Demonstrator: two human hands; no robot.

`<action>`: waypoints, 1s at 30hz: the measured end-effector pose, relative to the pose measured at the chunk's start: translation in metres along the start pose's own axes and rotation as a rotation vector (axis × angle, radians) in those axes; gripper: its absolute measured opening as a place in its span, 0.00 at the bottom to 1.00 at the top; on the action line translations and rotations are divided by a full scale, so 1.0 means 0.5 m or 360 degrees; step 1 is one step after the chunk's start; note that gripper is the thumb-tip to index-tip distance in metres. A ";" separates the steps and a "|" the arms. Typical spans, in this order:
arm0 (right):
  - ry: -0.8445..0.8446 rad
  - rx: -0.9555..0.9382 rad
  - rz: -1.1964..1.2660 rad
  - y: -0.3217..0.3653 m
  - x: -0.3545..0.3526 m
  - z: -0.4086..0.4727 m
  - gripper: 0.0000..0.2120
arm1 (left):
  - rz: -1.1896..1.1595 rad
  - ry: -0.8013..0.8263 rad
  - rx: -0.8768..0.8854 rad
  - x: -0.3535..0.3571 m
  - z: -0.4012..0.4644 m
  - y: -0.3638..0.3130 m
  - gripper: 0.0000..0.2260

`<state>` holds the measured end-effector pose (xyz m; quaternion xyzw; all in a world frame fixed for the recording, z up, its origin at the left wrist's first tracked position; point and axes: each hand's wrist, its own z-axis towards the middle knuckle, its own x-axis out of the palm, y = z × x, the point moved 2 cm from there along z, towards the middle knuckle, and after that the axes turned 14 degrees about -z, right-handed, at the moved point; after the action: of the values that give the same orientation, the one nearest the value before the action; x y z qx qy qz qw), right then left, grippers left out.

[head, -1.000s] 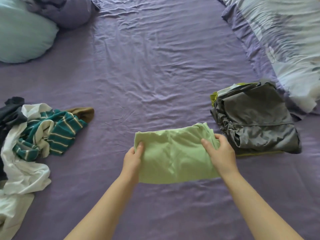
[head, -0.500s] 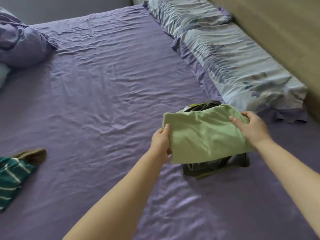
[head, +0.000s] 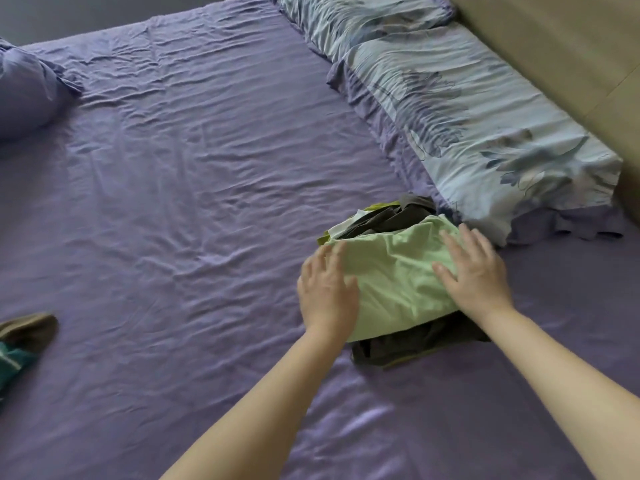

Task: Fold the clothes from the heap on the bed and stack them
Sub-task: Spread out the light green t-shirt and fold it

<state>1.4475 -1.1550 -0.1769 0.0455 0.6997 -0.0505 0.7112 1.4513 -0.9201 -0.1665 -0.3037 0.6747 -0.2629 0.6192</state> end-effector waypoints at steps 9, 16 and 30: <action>0.0815 0.0182 -0.0205 0.013 0.056 -0.010 0.24 | 0.0248 0.0887 -0.0153 0.038 -0.010 0.062 0.32; 0.0236 -0.0095 -0.0127 0.155 -0.031 -0.076 0.23 | -0.0178 0.0494 -0.0355 -0.067 -0.077 0.107 0.26; 0.0254 -0.0810 0.0208 0.629 -0.075 -0.351 0.25 | -0.0194 0.0093 -0.1007 -0.430 -0.368 0.436 0.16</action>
<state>1.3158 -0.8194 -0.1440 -0.0857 0.7393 0.1767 0.6441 1.2601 -0.6186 -0.1630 -0.5133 0.7210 -0.0852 0.4576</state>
